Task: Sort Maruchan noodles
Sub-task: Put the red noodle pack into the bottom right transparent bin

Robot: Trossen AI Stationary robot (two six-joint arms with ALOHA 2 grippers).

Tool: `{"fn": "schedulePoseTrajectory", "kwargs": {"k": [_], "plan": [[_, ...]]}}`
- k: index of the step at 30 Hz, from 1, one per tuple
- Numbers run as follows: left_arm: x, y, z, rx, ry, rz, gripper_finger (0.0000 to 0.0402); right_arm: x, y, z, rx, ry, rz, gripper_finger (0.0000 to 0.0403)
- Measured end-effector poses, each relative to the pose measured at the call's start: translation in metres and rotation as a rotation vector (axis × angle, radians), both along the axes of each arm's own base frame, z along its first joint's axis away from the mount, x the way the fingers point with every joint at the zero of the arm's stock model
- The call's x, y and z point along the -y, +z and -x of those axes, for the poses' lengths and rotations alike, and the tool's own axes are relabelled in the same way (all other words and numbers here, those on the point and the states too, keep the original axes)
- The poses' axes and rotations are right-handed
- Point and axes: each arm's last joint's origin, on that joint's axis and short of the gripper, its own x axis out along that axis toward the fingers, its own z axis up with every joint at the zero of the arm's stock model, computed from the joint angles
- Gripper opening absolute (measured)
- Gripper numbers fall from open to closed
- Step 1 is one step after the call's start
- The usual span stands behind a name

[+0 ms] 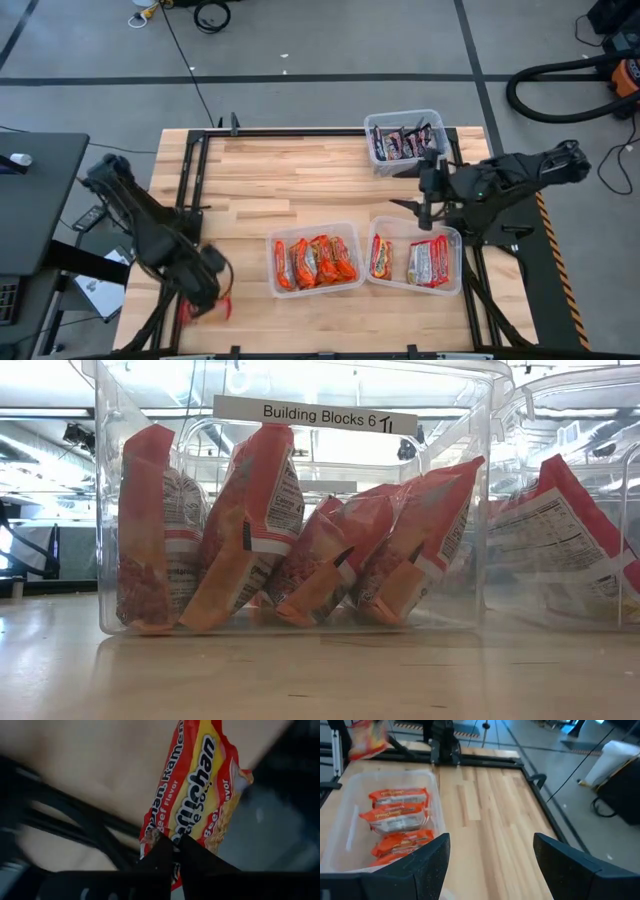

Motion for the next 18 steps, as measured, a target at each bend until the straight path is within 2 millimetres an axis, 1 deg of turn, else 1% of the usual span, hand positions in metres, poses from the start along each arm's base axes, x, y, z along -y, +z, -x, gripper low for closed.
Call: {"fn": "schedulePoseTrajectory", "kwargs": {"k": [2,4,7,9,10,12,15,18], "plan": [[-0.015,0.027,-0.002,0.093,0.064,-0.121,0.0018,0.001,-0.001,-0.005,-0.026,0.011,-0.013,0.029],[-0.031,0.051,-0.006,0.231,0.144,-0.248,0.0018,0.002,0.003,-0.011,-0.045,0.029,-0.03,0.029],[-0.053,0.076,-0.018,0.462,0.211,-0.424,0.0018,0.002,0.018,-0.019,-0.047,0.042,-0.061,0.029],[-0.067,0.087,-0.028,0.536,0.215,-0.523,0.0018,0.002,0.029,-0.027,-0.046,0.045,-0.098,0.029],[-0.073,0.09,-0.035,0.554,0.196,-0.558,0.0018,0.002,0.033,-0.031,-0.046,0.049,-0.116,0.029],[-0.085,0.093,-0.058,0.587,0.115,-0.62,0.0018,0.002,0.041,-0.039,-0.051,0.063,-0.134,0.029],[-0.1,0.088,-0.096,0.619,-0.032,-0.714,0.0018,0.0,0.051,-0.052,-0.042,0.088,-0.116,0.0291],[-0.112,0.082,-0.134,0.667,-0.179,-0.812,0.0018,-0.001,0.055,-0.065,-0.049,0.099,-0.091,0.0292]]}}
